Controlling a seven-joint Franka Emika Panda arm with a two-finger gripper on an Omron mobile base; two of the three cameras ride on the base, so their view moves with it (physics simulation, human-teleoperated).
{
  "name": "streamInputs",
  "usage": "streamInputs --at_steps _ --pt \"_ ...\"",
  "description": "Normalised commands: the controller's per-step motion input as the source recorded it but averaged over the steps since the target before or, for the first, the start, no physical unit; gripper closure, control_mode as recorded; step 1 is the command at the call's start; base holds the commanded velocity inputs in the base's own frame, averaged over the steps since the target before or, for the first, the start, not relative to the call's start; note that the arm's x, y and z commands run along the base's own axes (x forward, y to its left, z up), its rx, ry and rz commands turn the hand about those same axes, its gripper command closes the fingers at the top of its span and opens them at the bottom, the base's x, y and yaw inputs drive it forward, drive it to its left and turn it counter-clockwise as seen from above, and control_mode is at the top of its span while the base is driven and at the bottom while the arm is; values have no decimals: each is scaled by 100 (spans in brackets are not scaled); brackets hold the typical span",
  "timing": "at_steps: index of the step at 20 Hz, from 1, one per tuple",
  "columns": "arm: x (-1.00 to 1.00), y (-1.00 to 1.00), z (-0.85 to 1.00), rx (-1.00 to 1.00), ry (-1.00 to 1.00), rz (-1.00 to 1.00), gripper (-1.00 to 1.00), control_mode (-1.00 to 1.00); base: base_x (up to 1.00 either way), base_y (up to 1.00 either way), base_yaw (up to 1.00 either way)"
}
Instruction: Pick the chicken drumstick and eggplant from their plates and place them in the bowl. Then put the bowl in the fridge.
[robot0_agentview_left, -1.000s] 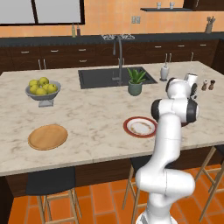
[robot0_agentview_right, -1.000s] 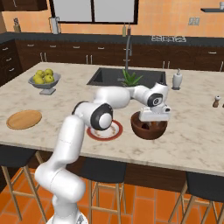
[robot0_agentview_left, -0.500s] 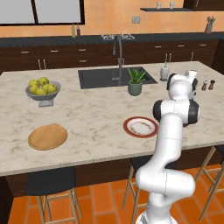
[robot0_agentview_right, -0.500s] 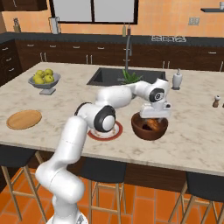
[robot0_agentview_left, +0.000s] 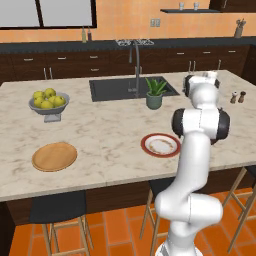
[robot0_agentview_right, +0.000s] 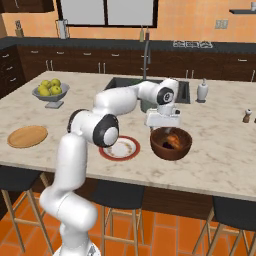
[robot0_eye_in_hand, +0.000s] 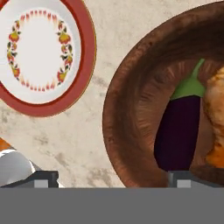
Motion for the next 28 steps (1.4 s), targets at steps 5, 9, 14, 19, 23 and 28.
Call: streamInputs --at_steps 5,9,14,19,23,28 --pt "-25 84 -17 -15 -8 0 -100 -100 0 0 0" --pt "-1 6 -14 -15 -21 0 -100 -100 0 0 0" --pt "11 -11 -21 -7 -8 -3 -100 -100 0 0 0" --pt "27 -18 -29 -4 0 -6 -100 -100 0 0 0" --pt "42 -27 -24 -1 0 -4 -100 -100 0 0 0" --pt "42 -14 -7 -1 0 -1 -100 -100 0 0 0"
